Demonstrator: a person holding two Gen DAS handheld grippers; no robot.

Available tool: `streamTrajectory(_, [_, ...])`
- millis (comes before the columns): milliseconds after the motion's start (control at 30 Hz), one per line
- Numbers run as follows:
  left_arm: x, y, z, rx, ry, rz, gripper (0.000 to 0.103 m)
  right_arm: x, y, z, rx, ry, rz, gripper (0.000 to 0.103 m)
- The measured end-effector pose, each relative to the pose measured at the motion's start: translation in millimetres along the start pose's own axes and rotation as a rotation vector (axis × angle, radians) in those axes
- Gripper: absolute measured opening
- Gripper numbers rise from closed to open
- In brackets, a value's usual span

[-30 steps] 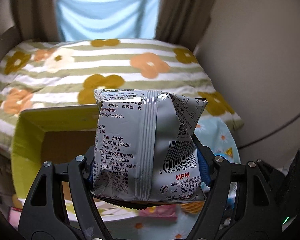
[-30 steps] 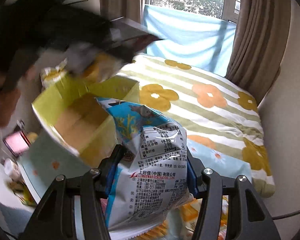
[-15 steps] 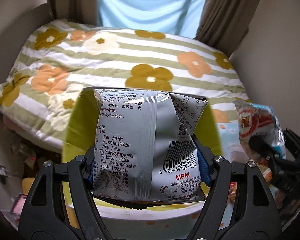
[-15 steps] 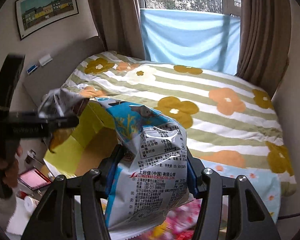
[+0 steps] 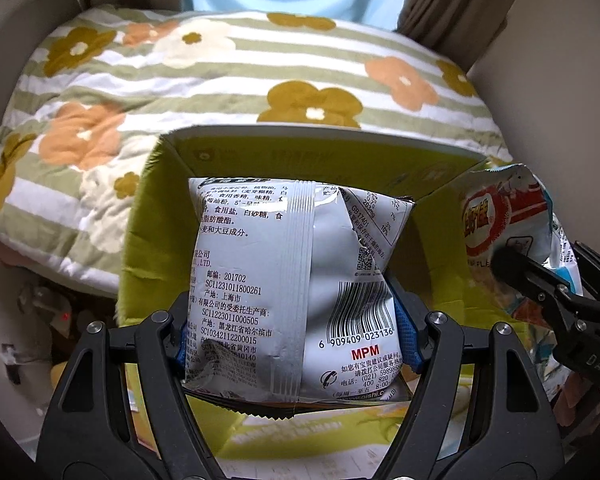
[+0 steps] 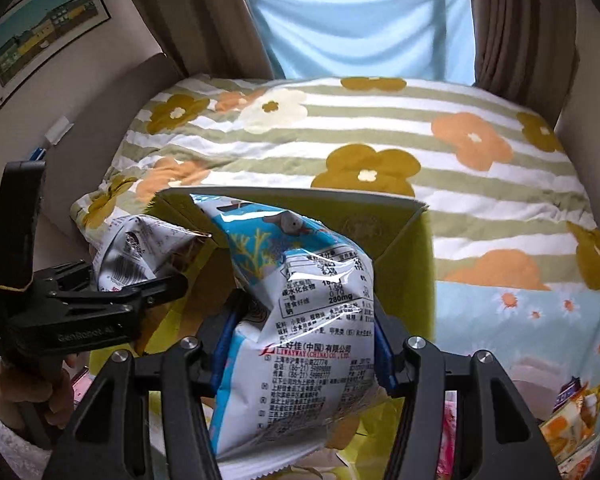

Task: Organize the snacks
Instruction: 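Lift both packets and carry them over the yellow-green box, then open both tools to drop the packets into the box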

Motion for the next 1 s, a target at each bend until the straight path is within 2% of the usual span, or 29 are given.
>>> streamTrajectory(133, [-3, 9, -18, -0.011, 0.019, 0.007, 0.072, 1, 6, -15, -0.009, 0.027, -0.007, 0.052])
streamTrajectory(233, [-3, 20, -24, 0.023, 0.051, 0.006, 0.079, 7, 10, -24, -0.021, 0.037, -0.017, 0.052])
streamTrajectory(300, [-3, 24, -29, 0.026, 0.112, -0.019, 0.102, 9, 12, -27, -0.024, 0.039, -0.025, 0.052])
streamTrajectory(367, [-2, 23, -33, 0.014, 0.134, -0.033, 0.103, 12, 12, -28, -0.03, 0.038, -0.025, 0.052])
streamTrajectory(433, [1, 18, -36, -0.003, 0.088, -0.019, 0.103, 10, 11, -31, -0.039, 0.041, -0.022, 0.052])
streamTrajectory(533, [-1, 11, -32, -0.003, 0.061, -0.002, 0.103, 9, 11, -35, -0.054, 0.039, -0.01, 0.052])
streamTrajectory(700, [-5, 3, -21, 0.009, 0.086, -0.003, 0.103, 9, 14, -39, -0.05, 0.025, -0.003, 0.054])
streamTrajectory(767, [-8, -1, -20, 0.006, 0.091, 0.0, 0.103, 5, 17, -41, -0.041, 0.023, 0.006, 0.058])
streamTrajectory(800, [-10, -4, -20, 0.001, 0.093, 0.002, 0.103, 3, 18, -42, -0.039, 0.015, 0.01, 0.068])
streamTrajectory(833, [-12, -7, -19, 0.0, 0.096, 0.005, 0.103, 3, 19, -43, -0.03, 0.002, 0.011, 0.085])
streamTrajectory(900, [-14, -12, -16, 0.002, 0.091, 0.012, 0.103, 0, 21, -42, 0.01, -0.008, 0.02, 0.102])
streamTrajectory(1000, [-17, -17, -9, 0.013, 0.093, 0.018, 0.103, -4, 21, -35, 0.062, -0.003, 0.031, 0.102])
Point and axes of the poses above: each gripper's, at about its wrist camera, not at the fingertips, and z roughly against the way its jaws point, x to its right, y to its top, the point moved 8 cm from there along -z, roughly the way its jaws point, and after that the axes turned 2 degrees about -x, right-handed, at the moved point
